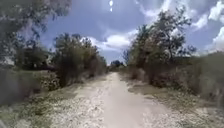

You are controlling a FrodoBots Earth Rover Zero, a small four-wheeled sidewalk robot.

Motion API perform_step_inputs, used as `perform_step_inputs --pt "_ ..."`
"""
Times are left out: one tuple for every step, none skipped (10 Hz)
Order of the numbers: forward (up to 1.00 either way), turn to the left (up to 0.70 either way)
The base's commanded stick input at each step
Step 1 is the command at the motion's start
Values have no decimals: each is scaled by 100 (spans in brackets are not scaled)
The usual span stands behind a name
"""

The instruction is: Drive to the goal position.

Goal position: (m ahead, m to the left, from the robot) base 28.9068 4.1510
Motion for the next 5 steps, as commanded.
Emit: perform_step_inputs --pt "50 0" --pt "50 0" --pt "50 0" --pt "50 0" --pt "50 0"
